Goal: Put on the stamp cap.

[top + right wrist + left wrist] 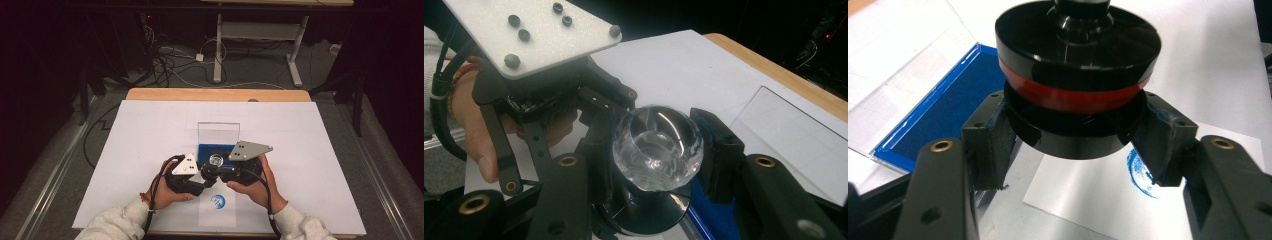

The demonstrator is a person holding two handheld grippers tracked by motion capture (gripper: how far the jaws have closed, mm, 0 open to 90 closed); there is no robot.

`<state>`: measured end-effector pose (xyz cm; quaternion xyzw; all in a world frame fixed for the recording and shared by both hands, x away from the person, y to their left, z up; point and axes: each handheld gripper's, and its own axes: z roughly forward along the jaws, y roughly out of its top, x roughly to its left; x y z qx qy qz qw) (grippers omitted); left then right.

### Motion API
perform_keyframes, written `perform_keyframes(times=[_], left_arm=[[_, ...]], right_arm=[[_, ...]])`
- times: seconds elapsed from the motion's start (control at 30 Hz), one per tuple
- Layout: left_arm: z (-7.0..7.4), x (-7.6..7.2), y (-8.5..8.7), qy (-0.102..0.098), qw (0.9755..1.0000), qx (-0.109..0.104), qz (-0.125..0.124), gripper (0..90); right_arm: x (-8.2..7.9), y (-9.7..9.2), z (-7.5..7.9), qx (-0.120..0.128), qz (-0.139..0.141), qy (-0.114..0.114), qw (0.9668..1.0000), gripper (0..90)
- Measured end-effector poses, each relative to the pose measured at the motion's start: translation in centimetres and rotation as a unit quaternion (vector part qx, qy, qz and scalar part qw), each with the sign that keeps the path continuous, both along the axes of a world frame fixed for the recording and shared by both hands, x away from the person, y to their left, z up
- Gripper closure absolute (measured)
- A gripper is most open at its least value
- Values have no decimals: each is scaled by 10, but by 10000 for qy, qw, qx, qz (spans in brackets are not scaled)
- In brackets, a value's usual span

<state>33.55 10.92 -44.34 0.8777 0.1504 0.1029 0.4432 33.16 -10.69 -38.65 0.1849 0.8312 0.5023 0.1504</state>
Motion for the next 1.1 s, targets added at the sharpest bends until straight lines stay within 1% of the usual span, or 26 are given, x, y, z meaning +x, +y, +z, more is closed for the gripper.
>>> perform_keyframes(times=[0.07,0.23,0.4,0.5,0.6,0.77,0.8,0.87,0.93,0.97,1.0,1.03,1.1], left_arm=[[0,0,0,-10,10000,10,-9,369],[0,0,1,25,10000,-89,11,369],[0,0,1,24,9999,-120,20,369],[-1,0,1,14,10000,-94,31,369],[0,0,1,-28,10000,-56,51,369],[1,-4,2,-139,9999,-74,58,370],[1,-4,2,-198,9998,-57,78,370],[1,-5,1,-212,9997,1,98,370],[1,-6,0,-273,9995,100,82,370],[0,-7,-1,-273,9995,129,80,370],[0,-6,-1,-267,9995,163,77,370],[0,-7,-1,-300,9994,173,88,370],[1,-7,-1,-328,9992,193,101,370]], right_arm=[[0,1,0,8,9,14,10000,567],[0,1,-2,11,38,35,10000,567],[1,2,-4,46,48,86,9999,567],[1,3,-5,59,62,117,9999,567],[2,2,-6,100,58,155,9998,567],[2,1,-7,173,111,177,9996,567],[1,1,-6,191,110,185,9996,567],[1,1,-6,157,111,180,9997,567],[1,1,-8,98,94,171,9998,567],[1,2,-9,94,113,201,9997,567],[1,3,-9,70,121,179,9997,567],[0,3,-9,28,111,164,9998,567],[0,3,-9,27,116,139,9998,567]])
